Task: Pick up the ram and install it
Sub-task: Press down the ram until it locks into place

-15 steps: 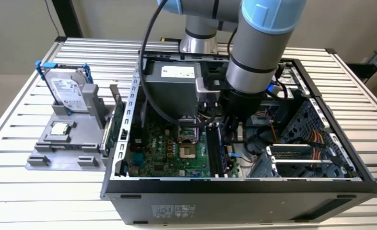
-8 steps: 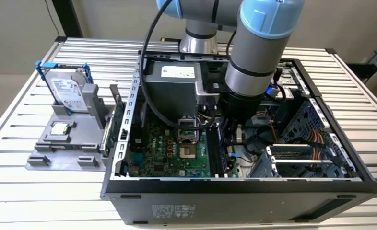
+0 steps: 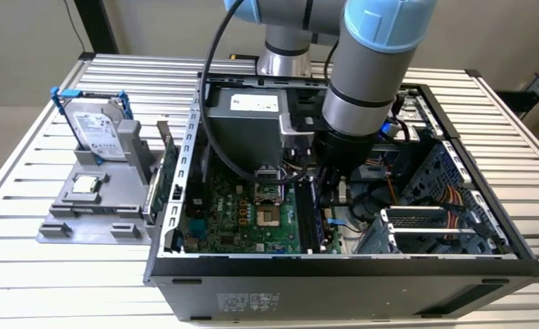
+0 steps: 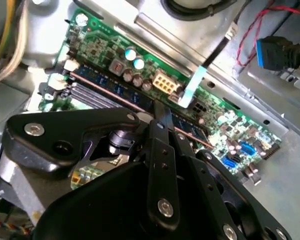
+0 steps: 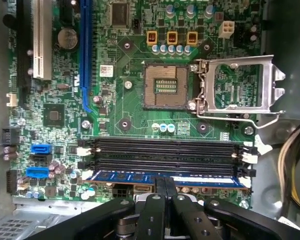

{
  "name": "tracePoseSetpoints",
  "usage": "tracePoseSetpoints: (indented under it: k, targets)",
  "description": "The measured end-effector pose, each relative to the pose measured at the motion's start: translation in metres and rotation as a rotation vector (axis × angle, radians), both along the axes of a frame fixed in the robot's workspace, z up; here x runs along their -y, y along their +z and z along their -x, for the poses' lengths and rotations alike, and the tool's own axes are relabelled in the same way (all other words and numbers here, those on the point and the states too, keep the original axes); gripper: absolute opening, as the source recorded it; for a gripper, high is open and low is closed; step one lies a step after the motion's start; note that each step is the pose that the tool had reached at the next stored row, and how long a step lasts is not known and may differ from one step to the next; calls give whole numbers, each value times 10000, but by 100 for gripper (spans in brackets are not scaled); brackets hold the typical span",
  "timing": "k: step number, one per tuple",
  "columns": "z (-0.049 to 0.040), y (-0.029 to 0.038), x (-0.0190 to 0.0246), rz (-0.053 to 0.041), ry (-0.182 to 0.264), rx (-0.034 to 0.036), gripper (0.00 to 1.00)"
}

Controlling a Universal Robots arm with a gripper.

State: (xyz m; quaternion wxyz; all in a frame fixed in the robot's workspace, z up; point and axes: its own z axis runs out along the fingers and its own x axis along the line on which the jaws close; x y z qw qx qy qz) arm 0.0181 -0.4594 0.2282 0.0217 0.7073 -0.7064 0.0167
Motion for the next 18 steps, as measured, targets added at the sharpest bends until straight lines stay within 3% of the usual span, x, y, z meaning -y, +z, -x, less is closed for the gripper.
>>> tracePoseSetpoints:
  k: [5, 18]
  targets:
    - [1, 190, 3, 12, 1, -8, 0]
    - [1, 358, 3, 13, 1, -61, 0]
